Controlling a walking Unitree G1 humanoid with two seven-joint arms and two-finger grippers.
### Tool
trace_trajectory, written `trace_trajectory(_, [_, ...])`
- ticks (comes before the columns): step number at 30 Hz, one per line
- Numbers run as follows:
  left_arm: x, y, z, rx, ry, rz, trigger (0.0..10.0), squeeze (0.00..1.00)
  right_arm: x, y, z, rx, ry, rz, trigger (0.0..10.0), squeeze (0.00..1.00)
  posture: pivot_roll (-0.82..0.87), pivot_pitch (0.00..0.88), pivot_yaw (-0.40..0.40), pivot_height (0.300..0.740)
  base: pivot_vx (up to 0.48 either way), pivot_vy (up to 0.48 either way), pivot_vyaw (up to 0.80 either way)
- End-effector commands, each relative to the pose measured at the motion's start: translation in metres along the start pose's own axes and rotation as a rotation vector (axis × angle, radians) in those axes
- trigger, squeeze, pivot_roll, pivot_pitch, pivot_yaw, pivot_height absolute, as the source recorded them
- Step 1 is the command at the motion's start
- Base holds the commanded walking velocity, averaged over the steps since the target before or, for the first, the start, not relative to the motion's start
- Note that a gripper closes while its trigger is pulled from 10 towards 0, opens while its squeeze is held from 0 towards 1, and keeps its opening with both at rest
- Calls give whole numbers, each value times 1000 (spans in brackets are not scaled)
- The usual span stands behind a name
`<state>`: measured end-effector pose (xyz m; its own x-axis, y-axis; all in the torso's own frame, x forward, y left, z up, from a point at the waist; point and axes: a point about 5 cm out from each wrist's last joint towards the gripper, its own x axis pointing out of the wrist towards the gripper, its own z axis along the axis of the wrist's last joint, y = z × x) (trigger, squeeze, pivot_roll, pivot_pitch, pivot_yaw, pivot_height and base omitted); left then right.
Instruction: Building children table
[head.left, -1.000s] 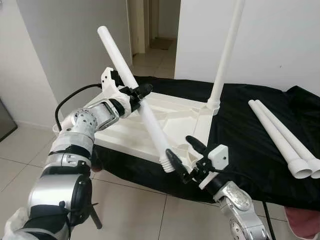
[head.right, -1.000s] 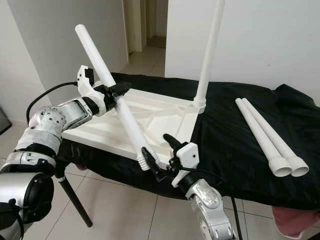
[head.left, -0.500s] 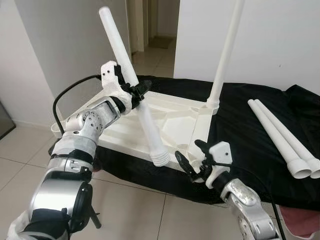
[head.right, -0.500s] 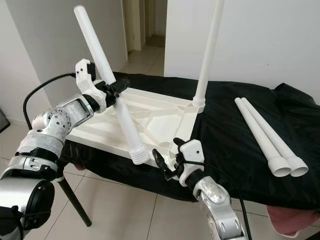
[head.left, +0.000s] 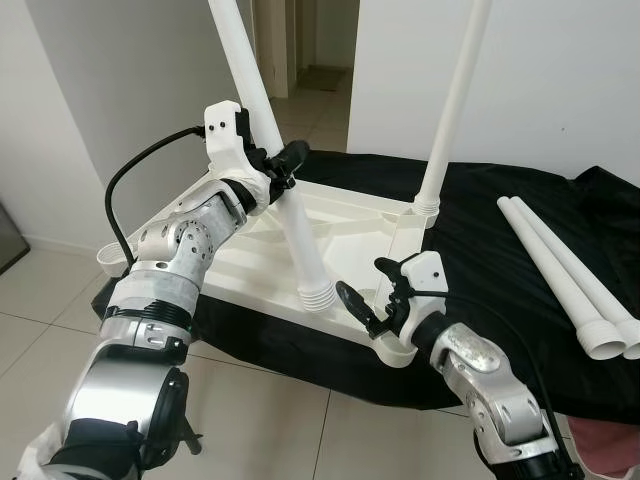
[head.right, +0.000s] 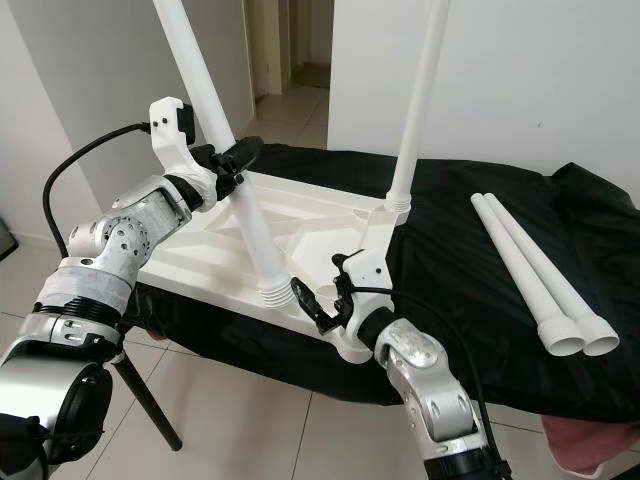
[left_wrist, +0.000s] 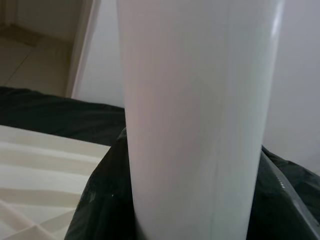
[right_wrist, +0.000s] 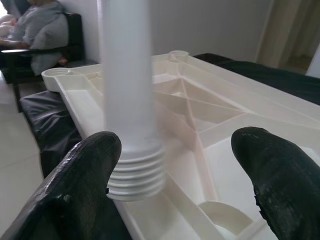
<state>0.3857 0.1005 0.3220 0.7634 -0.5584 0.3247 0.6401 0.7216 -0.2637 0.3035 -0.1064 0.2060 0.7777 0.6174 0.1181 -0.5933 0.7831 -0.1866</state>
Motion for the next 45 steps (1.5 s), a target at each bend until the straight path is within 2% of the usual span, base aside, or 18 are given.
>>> trace_trajectory(1, [0, -18, 5, 40, -22, -256, 10000, 0, 3, 4, 2, 8, 4, 37, 10000, 0, 28, 78, 6, 740, 0, 0, 0])
trace_trajectory(7, [5, -29, -1, 34, -22, -282, 10000, 0, 13, 6, 7, 9, 17, 83, 10000, 0, 29, 78, 3, 740, 0, 0, 0])
trace_trajectory(8, [7, -37, -3, 37, -24, -307, 10000, 0, 21, 5, 8, -8, 23, 77, 10000, 0, 29, 79, 1, 740, 0, 0, 0])
trace_trajectory(15, [9, -44, -5, 31, -27, -329, 10000, 0, 30, 3, 8, -23, 34, 54, 10000, 0, 30, 77, 1, 740, 0, 0, 0])
trace_trajectory(17, [11, -54, -6, 25, -36, -355, 10000, 0, 43, 3, 8, -41, 53, 36, 10000, 0, 33, 76, 3, 740, 0, 0, 0])
trace_trajectory(18, [11, -54, -6, 25, -36, -355, 10000, 0, 43, 3, 8, -41, 53, 36, 10000, 0, 33, 76, 3, 740, 0, 0, 0])
trace_trajectory(21, [14, -64, -7, 20, -40, -386, 10000, 0, 57, 4, 10, -70, 58, 28, 10000, 0, 36, 74, 4, 740, 0, 0, 0])
trace_trajectory(28, [15, -69, -9, 21, -37, -400, 10000, 0, 64, 3, 15, -86, 49, 22, 10000, 0, 39, 70, 1, 740, 0, 0, 0])
trace_trajectory(29, [15, -70, -10, 19, -35, -404, 10000, 0, 65, 2, 17, -85, 49, 20, 3843, 0, 40, 70, -1, 740, 0, 0, 0])
trace_trajectory(30, [15, -70, -10, 19, -35, -404, 10000, 0, 65, 2, 17, -85, 49, 20, 3843, 0, 40, 70, -1, 740, 0, 0, 0])
trace_trajectory(31, [15, -71, -10, 18, -34, -411, 10000, 0, 65, -1, 18, -75, 54, 8, 0, 0, 40, 69, -2, 740, 0, 0, 0])
trace_trajectory(42, [14, -75, -12, 9, -32, -430, 10000, 0, 62, -9, 13, -73, 108, -31, 0, 0, 40, 61, -1, 740, 0, 0, 0])
trace_trajectory(43, [14, -76, -12, -11, -31, -440, 10000, 898, 61, -11, 12, -63, 114, -48, 0, 0, 38, 58, 1, 740, 0, 0, 0])
trace_trajectory(45, [14, -76, -12, -11, -31, -440, 10000, 898, 61, -11, 12, -63, 114, -48, 0, 0, 38, 58, 1, 740, 0, 0, 0])
